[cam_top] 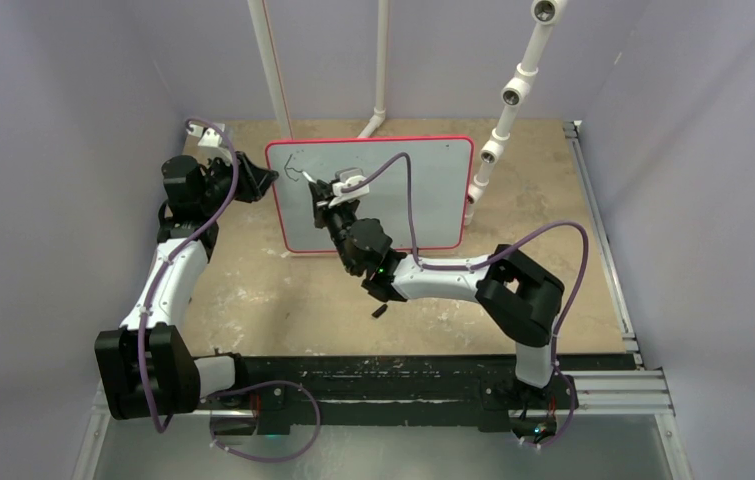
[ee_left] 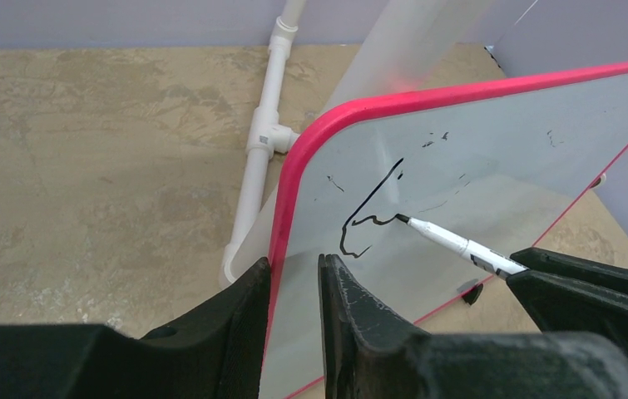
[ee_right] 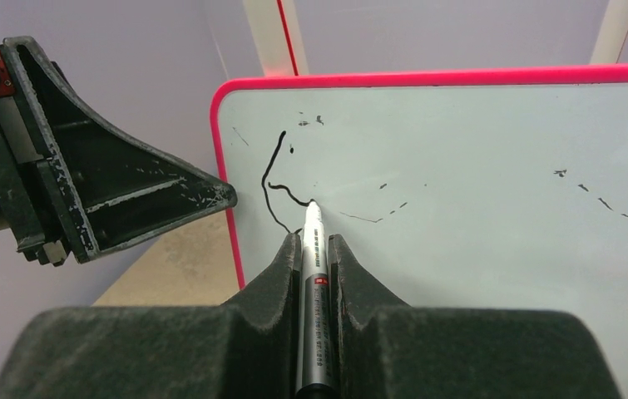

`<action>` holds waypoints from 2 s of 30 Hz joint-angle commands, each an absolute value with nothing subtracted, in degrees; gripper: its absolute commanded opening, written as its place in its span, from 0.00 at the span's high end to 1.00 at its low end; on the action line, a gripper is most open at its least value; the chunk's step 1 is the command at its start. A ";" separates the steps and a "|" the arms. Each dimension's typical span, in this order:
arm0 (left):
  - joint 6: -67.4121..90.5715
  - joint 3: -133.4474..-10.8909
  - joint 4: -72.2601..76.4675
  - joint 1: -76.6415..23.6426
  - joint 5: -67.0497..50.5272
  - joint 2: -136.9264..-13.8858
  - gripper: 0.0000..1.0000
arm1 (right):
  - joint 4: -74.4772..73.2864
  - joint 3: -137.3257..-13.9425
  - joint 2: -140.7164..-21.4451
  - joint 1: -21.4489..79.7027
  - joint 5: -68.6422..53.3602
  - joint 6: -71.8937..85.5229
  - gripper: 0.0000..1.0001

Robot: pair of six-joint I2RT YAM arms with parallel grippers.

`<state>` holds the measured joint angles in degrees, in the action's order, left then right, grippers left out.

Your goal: Write a sentence on the whiteboard

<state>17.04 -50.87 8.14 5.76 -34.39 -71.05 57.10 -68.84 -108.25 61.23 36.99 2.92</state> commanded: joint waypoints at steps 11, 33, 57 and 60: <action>17.87 -50.80 10.17 5.71 -35.88 -71.41 0.70 | 62.87 -65.96 -104.19 60.81 31.60 0.50 1.00; 17.84 -50.80 9.92 5.71 -35.86 -71.54 0.70 | 59.44 -70.93 -108.02 60.82 33.14 -1.71 1.00; 17.93 -50.94 10.04 5.71 -35.94 -71.64 0.71 | 56.95 -68.49 -108.93 60.82 35.50 1.41 1.00; 17.94 -50.89 10.04 5.72 -35.93 -71.63 0.71 | 56.60 -67.44 -108.72 60.82 35.86 2.54 1.00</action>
